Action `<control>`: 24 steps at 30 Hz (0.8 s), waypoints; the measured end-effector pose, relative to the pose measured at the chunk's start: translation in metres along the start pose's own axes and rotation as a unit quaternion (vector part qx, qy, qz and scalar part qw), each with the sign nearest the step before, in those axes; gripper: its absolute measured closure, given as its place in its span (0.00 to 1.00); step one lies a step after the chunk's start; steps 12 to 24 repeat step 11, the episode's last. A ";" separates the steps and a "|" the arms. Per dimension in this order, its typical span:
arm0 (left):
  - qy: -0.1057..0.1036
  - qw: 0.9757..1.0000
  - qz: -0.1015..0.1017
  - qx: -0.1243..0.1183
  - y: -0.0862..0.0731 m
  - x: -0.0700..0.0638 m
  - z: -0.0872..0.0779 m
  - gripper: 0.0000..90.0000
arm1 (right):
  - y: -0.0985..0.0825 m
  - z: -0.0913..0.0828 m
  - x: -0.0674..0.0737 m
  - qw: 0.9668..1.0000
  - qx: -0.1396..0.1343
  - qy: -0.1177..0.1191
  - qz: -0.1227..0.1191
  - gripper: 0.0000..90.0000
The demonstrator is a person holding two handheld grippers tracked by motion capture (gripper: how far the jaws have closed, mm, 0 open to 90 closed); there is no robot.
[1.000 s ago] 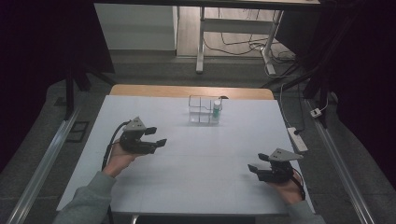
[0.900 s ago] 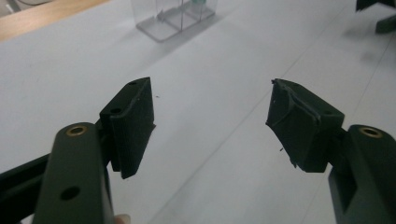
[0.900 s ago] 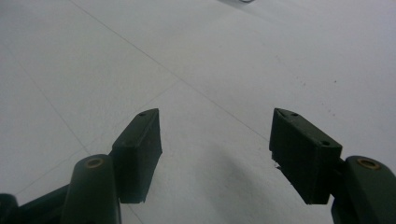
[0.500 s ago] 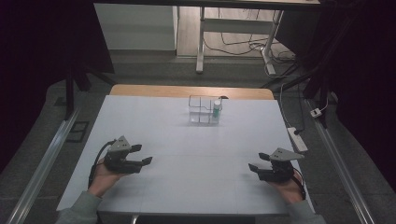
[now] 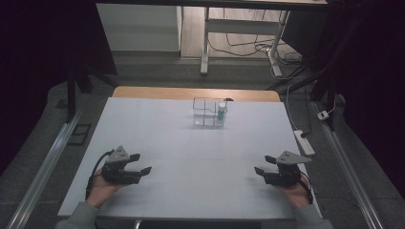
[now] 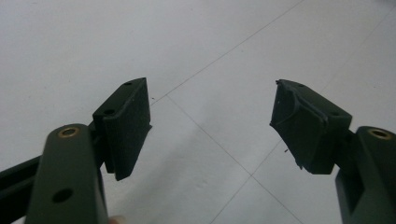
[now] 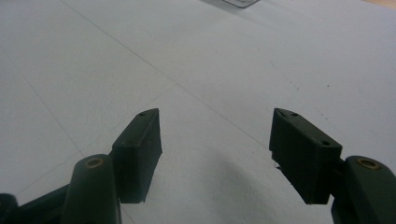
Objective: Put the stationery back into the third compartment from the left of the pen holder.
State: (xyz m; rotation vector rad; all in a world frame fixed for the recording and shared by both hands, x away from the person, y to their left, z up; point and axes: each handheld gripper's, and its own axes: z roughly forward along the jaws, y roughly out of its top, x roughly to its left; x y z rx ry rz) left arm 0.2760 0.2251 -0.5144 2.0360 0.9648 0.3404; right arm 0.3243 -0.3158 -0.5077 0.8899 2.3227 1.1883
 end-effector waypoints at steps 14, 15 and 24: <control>0.003 1.000 -0.004 -0.004 0.000 0.001 0.000 0.31 | 0.000 0.000 0.001 1.000 0.001 0.001 -0.004 0.37; 0.003 1.000 -0.004 -0.004 0.000 0.001 0.000 0.31 | 0.000 0.000 0.001 1.000 0.001 0.001 -0.004 0.37; 0.003 1.000 -0.004 -0.004 0.000 0.001 0.000 0.31 | 0.000 0.000 0.001 1.000 0.001 0.001 -0.004 0.37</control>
